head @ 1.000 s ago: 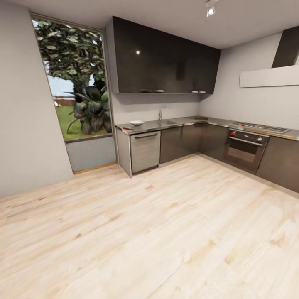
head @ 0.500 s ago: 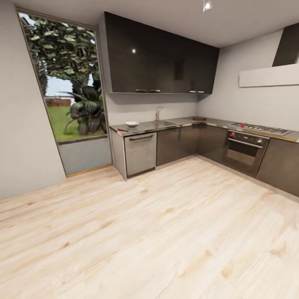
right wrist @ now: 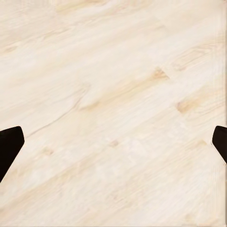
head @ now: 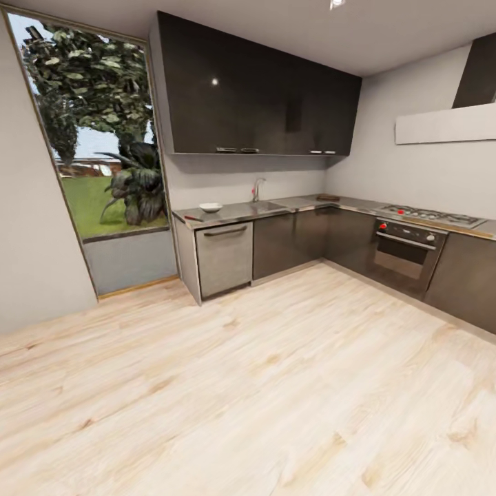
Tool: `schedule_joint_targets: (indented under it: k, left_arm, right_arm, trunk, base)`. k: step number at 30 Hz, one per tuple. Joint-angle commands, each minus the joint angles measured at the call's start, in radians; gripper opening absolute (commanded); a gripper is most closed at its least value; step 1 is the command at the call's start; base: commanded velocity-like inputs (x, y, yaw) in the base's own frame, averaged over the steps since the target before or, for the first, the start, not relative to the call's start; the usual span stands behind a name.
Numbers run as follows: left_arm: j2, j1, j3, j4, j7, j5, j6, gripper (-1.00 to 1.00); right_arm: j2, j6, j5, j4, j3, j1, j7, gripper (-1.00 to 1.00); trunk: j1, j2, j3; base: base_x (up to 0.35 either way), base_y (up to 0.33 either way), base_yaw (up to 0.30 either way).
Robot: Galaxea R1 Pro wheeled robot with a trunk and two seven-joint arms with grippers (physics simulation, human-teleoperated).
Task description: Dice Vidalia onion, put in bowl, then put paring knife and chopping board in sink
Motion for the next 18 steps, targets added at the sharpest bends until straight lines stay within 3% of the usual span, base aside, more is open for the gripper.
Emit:
schedule_joint_targets:
  k: [1, 18]
  left_arm:
    - [0.000, 0.001, 0.001, -0.002, 0.000, 0.001, -0.001, 1.00]
    - [0.000, 0.001, 0.001, -0.002, 0.000, 0.001, -0.001, 1.00]
  right_arm:
    - [0.000, -0.002, 0.001, 0.000, 0.000, 0.000, -0.001, 1.00]
    - [0.000, -0.002, 0.000, 0.000, 0.000, 0.000, -0.001, 1.00]
  trunk:
    - [0.000, 0.000, -0.001]
    - [0.000, 0.000, -0.001]
  base:
    - [0.254, -0.211, 0.000]
    - [0.254, -0.211, 0.000]
